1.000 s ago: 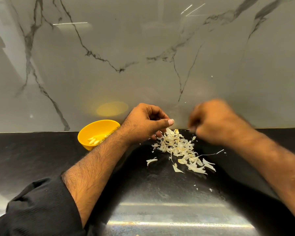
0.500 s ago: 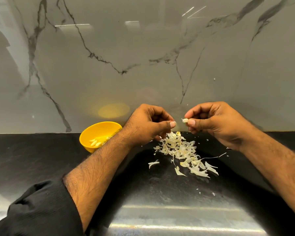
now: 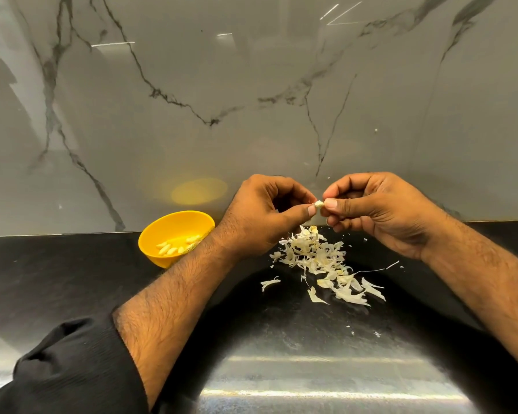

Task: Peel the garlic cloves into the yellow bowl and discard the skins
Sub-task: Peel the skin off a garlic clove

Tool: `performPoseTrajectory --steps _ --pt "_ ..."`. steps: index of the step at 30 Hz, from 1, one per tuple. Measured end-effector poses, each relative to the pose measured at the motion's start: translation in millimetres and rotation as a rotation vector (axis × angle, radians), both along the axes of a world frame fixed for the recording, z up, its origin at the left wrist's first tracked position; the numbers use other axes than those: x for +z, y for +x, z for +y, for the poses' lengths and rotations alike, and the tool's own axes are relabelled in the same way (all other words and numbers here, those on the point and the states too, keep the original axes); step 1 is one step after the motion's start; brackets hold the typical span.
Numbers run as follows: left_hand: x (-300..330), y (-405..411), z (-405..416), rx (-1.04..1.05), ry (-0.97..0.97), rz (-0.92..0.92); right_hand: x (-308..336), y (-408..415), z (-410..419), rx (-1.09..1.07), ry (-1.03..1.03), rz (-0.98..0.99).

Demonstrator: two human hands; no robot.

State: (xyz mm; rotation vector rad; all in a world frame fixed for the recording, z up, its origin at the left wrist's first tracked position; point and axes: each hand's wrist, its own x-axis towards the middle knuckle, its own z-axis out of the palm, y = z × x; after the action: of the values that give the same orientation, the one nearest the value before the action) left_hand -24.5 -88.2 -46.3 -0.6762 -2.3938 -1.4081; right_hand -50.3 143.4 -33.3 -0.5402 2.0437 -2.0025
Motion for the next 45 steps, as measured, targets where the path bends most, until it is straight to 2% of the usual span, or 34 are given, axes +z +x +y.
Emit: performPoseTrajectory --steps 6,16,35,39,45 --pt "1 2 2 0.086 -0.128 0.14 1 1 0 0.001 -0.036 -0.06" --pt "2 6 7 0.151 -0.252 0.262 1 0 -2 -0.021 -0.021 -0.068" --pt "-1 8 15 0.259 -0.411 0.325 -3 0 -6 -0.031 -0.019 -0.095" --pt "-2 6 17 0.275 -0.405 0.32 -3 -1 -5 0.004 -0.016 -0.118" --pt "-4 7 17 0.236 -0.269 0.241 -7 -1 -4 0.059 0.053 -0.091"
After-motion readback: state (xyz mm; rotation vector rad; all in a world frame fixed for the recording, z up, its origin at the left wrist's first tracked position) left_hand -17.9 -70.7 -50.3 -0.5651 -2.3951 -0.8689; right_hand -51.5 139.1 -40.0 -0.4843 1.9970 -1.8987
